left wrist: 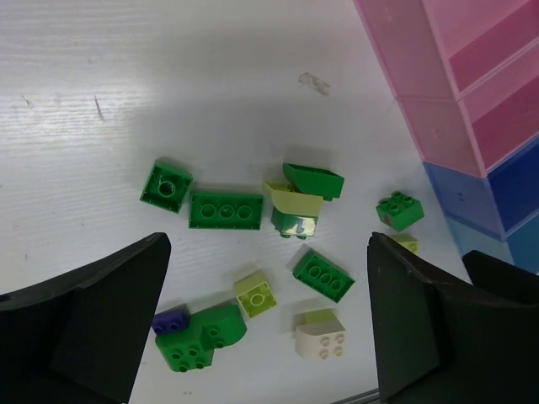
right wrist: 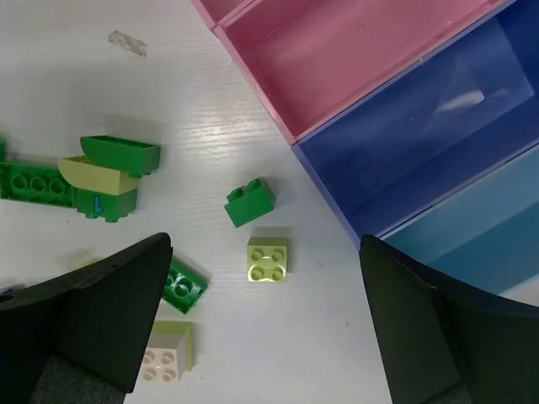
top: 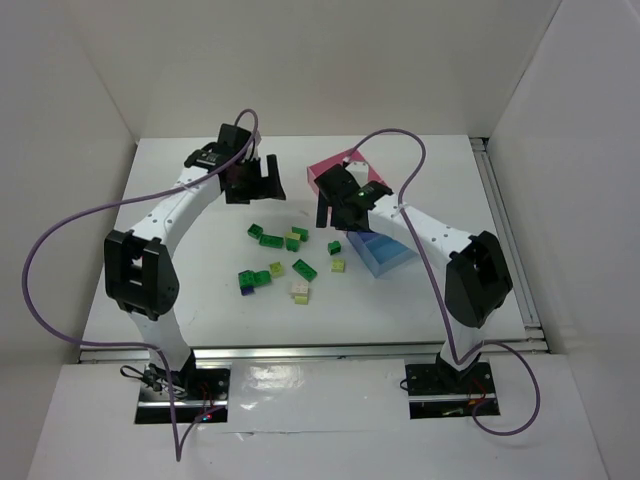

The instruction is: Sort the legos into containers by color

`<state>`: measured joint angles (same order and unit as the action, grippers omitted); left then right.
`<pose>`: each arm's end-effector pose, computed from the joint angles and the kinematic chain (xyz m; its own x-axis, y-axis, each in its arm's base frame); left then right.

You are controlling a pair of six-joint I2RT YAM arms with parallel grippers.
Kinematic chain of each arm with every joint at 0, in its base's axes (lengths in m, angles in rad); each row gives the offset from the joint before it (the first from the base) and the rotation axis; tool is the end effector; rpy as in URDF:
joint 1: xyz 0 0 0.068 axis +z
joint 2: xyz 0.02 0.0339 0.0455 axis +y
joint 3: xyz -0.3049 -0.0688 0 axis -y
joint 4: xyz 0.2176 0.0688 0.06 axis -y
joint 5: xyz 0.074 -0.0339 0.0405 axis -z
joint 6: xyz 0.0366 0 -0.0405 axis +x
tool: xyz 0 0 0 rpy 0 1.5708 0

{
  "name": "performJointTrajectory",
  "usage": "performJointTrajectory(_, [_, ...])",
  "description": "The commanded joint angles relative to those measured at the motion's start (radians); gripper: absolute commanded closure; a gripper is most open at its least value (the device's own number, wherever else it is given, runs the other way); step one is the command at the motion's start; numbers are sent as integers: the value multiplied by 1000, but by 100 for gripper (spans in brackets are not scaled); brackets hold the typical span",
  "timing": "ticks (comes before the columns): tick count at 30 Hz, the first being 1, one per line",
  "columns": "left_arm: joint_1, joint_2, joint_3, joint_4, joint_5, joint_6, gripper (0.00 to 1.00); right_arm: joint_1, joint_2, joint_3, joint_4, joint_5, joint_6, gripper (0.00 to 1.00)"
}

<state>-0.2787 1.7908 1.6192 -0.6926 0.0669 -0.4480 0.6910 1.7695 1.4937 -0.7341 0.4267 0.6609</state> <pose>0.3675 -0.1077 0.3490 -0.7960 -0.2218 -0.5632 -0.0317 0.9445 -0.3271 0.2894 0.2197 0.3200 -0.7671 0.0907 -0.6351 0.0765 0.9958 0.0499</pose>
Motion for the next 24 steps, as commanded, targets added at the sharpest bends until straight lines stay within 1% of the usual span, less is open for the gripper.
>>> performJointTrajectory(1, [-4, 22, 88, 2, 43, -2, 0, 1, -42, -19, -11, 24, 5, 0])
performJointTrajectory(5, [-4, 62, 148, -7, 65, 8, 0, 1, -42, -20, -11, 24, 5, 0])
performJointTrajectory(8, [-4, 96, 185, -7, 111, 8, 7, 1, -53, -20, -2, 24, 5, 0])
performJointTrajectory(10, [-16, 120, 194, -7, 140, 8, 11, 1, -67, -29, -31, 58, 32, 0])
performJointTrajectory(13, [-28, 145, 219, 4, 140, 8, 11, 1, -123, -79, -50, 92, 65, 0])
performJointTrajectory(14, [-28, 169, 237, 13, 140, 8, 11, -10, -165, -101, -50, 92, 65, 0])
performJointTrajectory(16, [-39, 203, 298, 13, 120, -14, 7, -19, -211, -171, -22, 92, 74, 0])
performJointTrajectory(17, [-39, 225, 324, 13, 105, -24, 7, -33, -253, -193, -10, 83, 74, 0])
performJointTrajectory(19, [-48, 298, 410, 22, 79, -56, 7, -57, -289, -246, 25, 57, 74, 0])
performJointTrajectory(20, [-48, 327, 442, 22, 79, -67, 7, -58, -303, -257, 25, 57, 63, 0])
performJointTrajectory(21, [-48, 356, 512, 22, 79, -76, 7, -73, -312, -266, 39, 43, 63, 0])
performJointTrajectory(23, [-59, 445, 582, 22, 67, -97, 7, -84, -323, -266, 27, 43, 54, 0])
performJointTrajectory(24, [-59, 475, 653, 31, 50, -97, 7, -93, -323, -266, 27, 43, 54, 0])
